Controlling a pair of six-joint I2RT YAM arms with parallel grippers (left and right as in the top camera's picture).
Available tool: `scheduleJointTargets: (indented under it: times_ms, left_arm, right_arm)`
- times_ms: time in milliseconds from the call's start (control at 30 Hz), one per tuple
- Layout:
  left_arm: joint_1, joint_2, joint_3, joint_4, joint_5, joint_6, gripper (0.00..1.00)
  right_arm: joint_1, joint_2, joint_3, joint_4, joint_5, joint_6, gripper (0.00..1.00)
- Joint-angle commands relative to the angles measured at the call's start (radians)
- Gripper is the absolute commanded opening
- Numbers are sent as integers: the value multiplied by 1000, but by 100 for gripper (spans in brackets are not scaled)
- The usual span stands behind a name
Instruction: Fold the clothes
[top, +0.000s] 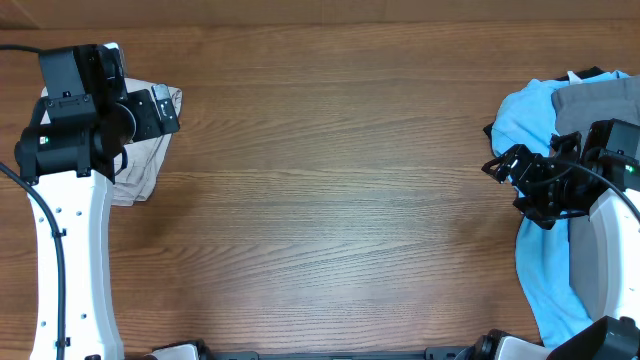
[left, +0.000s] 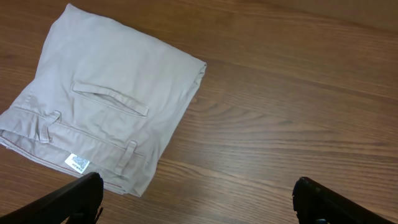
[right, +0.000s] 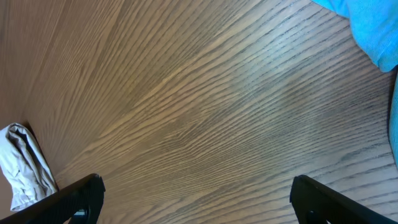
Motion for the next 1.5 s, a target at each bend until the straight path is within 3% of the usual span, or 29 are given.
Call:
scheduleJointTargets:
  times_ms: [0, 367, 533, 733, 1133, 1467]
  left_arm:
    - [1, -1, -2, 2, 8, -7, 100]
    - [1, -1, -2, 2, 8, -7, 100]
    - [1, -1, -2, 2, 8, -7, 100]
    - [1, -1, -2, 2, 8, -7, 100]
    - [1, -1, -2, 1, 8, -7, 100]
    - [1, -1, -2, 2, 8, -7, 100]
  right_arm:
    - [0, -3, 12, 5, 0, -6, 100]
    - [0, 6, 12, 5, 0, -6, 100]
    - [18, -98, 12, 5, 4, -6, 100]
    - [130, -332, 12, 5, 4, -6, 100]
    - [536, -940, 12, 5, 41, -10, 100]
    - [597, -1312, -34, 5, 87, -10, 100]
